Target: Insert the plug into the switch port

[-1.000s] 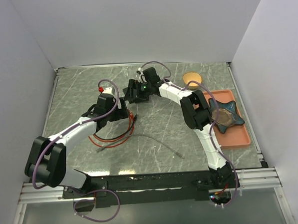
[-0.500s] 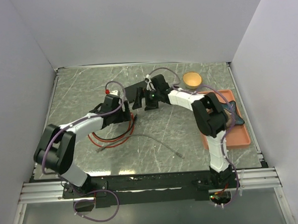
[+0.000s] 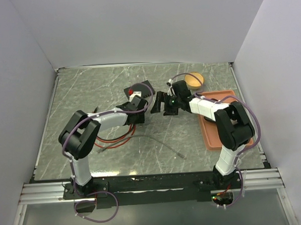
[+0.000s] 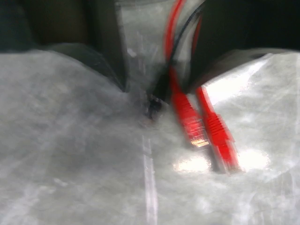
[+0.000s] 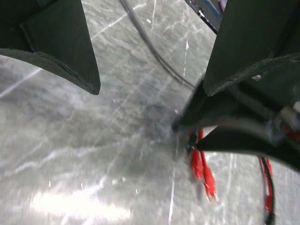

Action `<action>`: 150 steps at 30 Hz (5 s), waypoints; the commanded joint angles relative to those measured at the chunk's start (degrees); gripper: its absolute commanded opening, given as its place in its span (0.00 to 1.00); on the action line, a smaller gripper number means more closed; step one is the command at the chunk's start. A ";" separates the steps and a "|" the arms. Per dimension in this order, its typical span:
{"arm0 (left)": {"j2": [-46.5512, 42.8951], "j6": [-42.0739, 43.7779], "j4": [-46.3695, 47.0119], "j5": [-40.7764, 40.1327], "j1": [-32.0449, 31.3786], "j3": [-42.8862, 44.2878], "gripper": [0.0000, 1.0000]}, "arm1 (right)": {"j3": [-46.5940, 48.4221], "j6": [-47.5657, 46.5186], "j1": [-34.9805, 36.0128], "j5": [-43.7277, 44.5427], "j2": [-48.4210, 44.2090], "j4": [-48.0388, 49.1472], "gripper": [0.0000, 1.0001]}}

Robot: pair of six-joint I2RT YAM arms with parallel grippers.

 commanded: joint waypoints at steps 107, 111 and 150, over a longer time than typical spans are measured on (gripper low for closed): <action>-43.33 -13.54 59.38 29.43 -0.32 -33.65 0.55 | -7.94 -24.57 9.58 -31.66 -26.66 1.78 0.00; -42.72 -13.97 60.52 29.26 -0.32 -33.82 0.35 | -6.79 -24.22 10.55 -31.14 -25.69 1.60 0.00; -43.51 -24.00 42.15 12.47 -1.99 -29.07 0.01 | -6.00 -13.15 20.92 12.37 -28.59 9.25 0.61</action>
